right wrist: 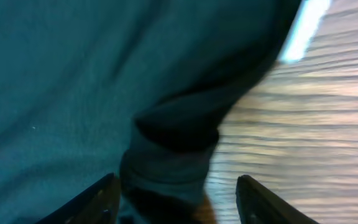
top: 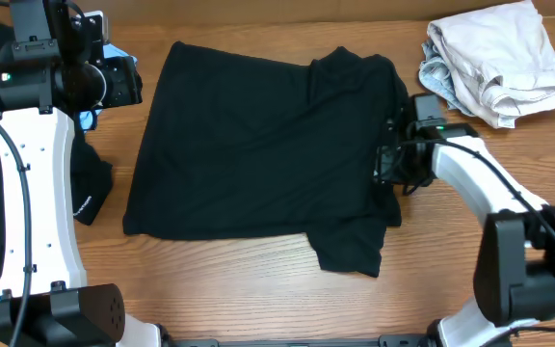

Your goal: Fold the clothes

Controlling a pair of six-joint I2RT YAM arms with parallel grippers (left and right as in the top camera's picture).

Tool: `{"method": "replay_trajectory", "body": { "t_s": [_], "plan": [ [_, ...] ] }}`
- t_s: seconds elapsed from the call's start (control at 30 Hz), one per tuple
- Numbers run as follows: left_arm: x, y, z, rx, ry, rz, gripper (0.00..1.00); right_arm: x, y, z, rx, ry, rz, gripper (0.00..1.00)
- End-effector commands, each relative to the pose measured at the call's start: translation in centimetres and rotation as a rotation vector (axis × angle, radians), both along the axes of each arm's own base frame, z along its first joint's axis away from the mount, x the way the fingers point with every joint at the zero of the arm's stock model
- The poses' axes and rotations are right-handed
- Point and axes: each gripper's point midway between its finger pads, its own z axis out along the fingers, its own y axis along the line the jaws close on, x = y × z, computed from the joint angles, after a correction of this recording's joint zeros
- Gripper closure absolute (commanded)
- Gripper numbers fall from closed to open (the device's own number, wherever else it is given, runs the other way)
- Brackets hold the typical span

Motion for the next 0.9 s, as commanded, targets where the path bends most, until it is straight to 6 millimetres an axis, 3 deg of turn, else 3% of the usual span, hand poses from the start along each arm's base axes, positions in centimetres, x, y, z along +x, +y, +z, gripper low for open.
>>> {"method": "replay_trajectory", "body": {
  "t_s": [0.0, 0.17, 0.4, 0.47, 0.57, 0.73, 0.87],
  "plan": [
    [0.2, -0.3, -1.2, 0.013, 0.031, -0.022, 0.36, -0.3, 0.5, -1.1, -0.010, 0.021, 0.017, 0.49],
    [0.0, -0.3, -2.1, 0.011, 0.069, -0.028, 0.38, -0.2, -2.3, -0.9, -0.124, 0.018, -0.119, 0.66],
    [0.1, -0.3, -2.8, 0.009, 0.088, -0.028, 0.39, -2.9, -6.3, -0.5, -0.179, 0.123, -0.239, 0.70],
    [0.3, -0.2, -2.8, 0.010, 0.082, -0.028, 0.39, -3.8, -6.9, -0.6, -0.162, 0.160, -0.264, 0.65],
    [0.4, -0.1, -2.7, 0.017, 0.078, -0.025, 0.39, -4.8, -7.1, -0.6, -0.115, 0.208, -0.292, 0.40],
    [0.2, 0.6, -2.8, 0.049, 0.087, -0.004, 0.39, -6.0, -7.3, -0.6, -0.045, 0.268, -0.332, 0.38],
    [0.7, 0.7, -2.4, 0.054, 0.061, -0.001, 0.39, -5.3, -6.9, 0.7, 0.015, 0.257, -0.346, 0.38]
  ]
}}
